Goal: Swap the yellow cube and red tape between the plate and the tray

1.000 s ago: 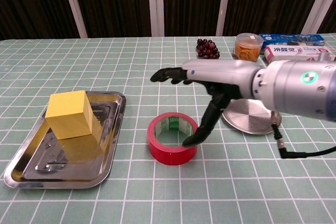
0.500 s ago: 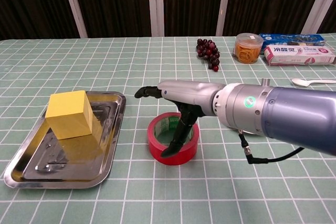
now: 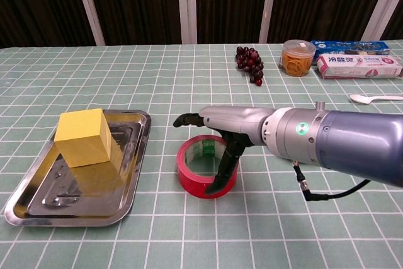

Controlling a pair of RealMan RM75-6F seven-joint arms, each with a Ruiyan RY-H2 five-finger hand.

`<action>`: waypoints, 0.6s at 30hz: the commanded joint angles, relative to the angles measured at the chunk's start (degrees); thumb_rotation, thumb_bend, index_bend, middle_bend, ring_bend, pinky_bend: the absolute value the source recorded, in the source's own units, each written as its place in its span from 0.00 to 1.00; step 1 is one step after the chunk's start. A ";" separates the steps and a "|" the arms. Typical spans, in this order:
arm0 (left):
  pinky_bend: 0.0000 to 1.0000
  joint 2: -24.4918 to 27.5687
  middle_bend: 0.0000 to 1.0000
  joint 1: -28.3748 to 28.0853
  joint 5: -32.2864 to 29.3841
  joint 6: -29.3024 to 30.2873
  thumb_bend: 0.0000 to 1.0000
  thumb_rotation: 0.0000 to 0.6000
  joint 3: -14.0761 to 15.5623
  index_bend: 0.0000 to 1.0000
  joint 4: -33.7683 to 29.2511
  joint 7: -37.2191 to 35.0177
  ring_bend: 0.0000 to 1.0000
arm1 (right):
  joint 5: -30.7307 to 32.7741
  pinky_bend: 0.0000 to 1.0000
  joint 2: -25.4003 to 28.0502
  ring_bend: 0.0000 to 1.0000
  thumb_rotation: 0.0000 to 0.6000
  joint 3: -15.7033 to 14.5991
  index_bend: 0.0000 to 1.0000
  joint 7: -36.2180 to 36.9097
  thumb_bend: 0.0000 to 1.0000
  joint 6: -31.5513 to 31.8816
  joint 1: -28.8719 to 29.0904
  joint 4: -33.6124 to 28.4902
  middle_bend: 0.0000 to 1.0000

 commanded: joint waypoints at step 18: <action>0.09 -0.13 0.00 0.51 -0.48 -0.66 0.00 1.00 -1.18 0.22 -0.08 -1.26 0.00 | -8.03 0.43 -1.74 0.44 1.00 -0.92 0.40 4.18 0.20 4.28 -1.95 3.33 0.31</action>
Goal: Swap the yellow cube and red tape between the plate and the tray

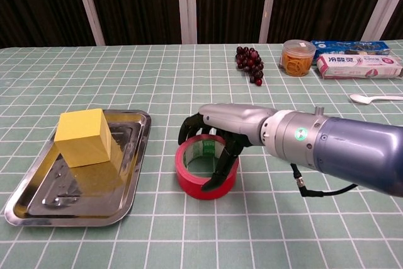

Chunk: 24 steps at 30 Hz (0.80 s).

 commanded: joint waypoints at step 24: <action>0.09 -0.13 0.00 1.08 0.58 1.42 0.00 1.00 -1.12 0.21 -0.74 0.85 0.00 | -1.79 0.43 20.78 0.43 1.00 -0.10 0.40 11.51 0.20 -4.59 -7.33 -0.64 0.31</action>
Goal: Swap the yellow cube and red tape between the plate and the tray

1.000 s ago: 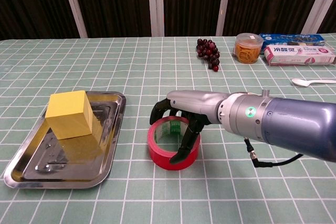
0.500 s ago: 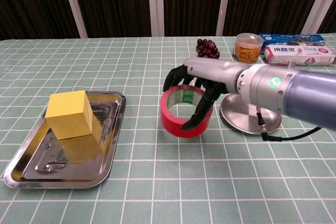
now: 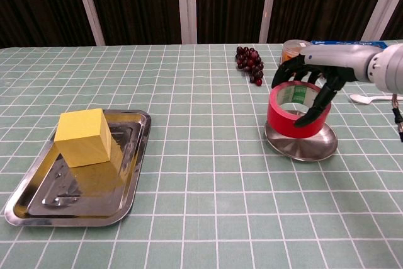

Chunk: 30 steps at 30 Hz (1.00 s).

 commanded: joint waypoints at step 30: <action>0.09 0.16 0.00 -0.01 -1.58 -2.71 0.00 1.00 -0.33 0.22 0.12 3.03 0.00 | -13.88 0.04 6.46 0.00 1.00 -0.19 0.01 6.92 0.00 17.29 -11.60 -6.26 0.00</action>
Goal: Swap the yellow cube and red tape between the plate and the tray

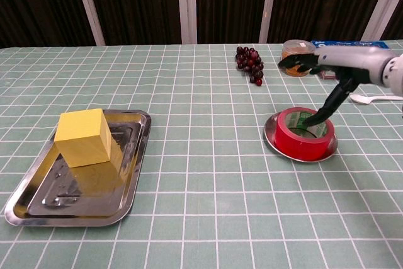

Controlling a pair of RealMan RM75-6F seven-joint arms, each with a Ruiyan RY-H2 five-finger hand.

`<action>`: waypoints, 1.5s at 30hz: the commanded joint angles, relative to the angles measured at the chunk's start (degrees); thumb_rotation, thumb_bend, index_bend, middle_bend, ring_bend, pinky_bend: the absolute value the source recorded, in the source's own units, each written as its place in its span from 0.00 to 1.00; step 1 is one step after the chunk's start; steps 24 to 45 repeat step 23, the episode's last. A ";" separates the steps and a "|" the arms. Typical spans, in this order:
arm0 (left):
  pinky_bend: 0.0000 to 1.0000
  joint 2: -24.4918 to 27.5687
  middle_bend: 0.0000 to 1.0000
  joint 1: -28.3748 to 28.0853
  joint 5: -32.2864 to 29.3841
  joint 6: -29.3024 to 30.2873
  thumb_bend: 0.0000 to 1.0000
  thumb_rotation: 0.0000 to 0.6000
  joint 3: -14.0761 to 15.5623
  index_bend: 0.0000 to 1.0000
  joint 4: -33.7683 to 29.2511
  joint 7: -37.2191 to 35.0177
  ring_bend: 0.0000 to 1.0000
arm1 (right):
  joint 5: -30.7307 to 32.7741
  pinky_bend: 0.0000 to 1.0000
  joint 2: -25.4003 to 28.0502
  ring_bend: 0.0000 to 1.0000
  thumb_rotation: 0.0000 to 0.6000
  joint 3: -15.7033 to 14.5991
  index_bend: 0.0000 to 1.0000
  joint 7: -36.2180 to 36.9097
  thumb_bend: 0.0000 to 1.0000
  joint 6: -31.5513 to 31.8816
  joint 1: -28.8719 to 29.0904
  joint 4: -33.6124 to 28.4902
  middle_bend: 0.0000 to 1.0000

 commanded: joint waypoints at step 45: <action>0.09 9.77 0.00 3.34 -4.38 -6.38 0.00 1.00 4.93 0.19 -15.77 3.72 0.00 | -27.70 0.00 8.49 0.00 1.00 -15.05 0.01 -12.11 0.00 42.18 -32.30 -4.95 0.00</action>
